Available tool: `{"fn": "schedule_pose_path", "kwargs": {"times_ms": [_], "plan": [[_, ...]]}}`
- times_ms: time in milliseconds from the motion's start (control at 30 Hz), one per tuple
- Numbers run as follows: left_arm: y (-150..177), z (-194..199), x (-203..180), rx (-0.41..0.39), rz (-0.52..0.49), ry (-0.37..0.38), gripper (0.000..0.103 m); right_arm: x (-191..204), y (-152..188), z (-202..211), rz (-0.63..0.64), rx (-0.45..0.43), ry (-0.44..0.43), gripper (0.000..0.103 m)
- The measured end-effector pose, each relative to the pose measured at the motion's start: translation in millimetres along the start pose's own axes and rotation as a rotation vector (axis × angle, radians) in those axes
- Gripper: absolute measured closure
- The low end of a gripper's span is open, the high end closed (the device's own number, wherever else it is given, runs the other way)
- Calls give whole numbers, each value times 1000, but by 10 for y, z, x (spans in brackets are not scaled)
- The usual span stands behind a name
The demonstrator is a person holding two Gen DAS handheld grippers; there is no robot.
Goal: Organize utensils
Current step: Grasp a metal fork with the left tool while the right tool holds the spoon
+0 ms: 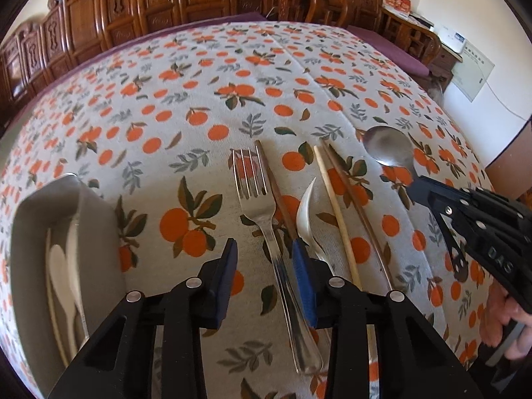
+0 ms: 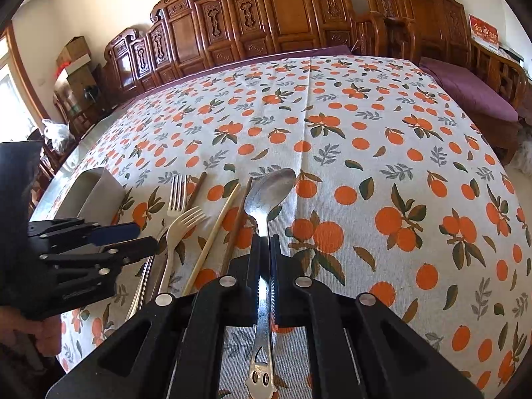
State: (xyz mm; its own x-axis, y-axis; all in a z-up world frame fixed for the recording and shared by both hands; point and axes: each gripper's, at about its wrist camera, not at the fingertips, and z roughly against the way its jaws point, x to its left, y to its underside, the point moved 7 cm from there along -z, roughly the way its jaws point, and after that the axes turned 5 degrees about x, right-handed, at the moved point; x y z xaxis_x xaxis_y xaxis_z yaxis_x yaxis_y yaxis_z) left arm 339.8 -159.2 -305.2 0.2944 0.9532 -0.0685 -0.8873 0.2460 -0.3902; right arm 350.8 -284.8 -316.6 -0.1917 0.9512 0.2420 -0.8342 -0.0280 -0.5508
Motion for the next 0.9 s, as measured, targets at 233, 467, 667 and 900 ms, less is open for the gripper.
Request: {"fn": "schedule_pose_path", "kwargs": {"times_ms": [233,467,667,900], "plan": [[-2,-84,15,18,19,1,83,41,2,-4,-1,0,-9,96],[65,-20,38,28,4,-10,97,102,20,14,7,1,-12,96],[162,183,99,6,4,-10,97,201,8,64,14,-13,-28,96],[281,483,102,-24,-9,-11,97,334,65,104,44,-11,-23,96]]}}
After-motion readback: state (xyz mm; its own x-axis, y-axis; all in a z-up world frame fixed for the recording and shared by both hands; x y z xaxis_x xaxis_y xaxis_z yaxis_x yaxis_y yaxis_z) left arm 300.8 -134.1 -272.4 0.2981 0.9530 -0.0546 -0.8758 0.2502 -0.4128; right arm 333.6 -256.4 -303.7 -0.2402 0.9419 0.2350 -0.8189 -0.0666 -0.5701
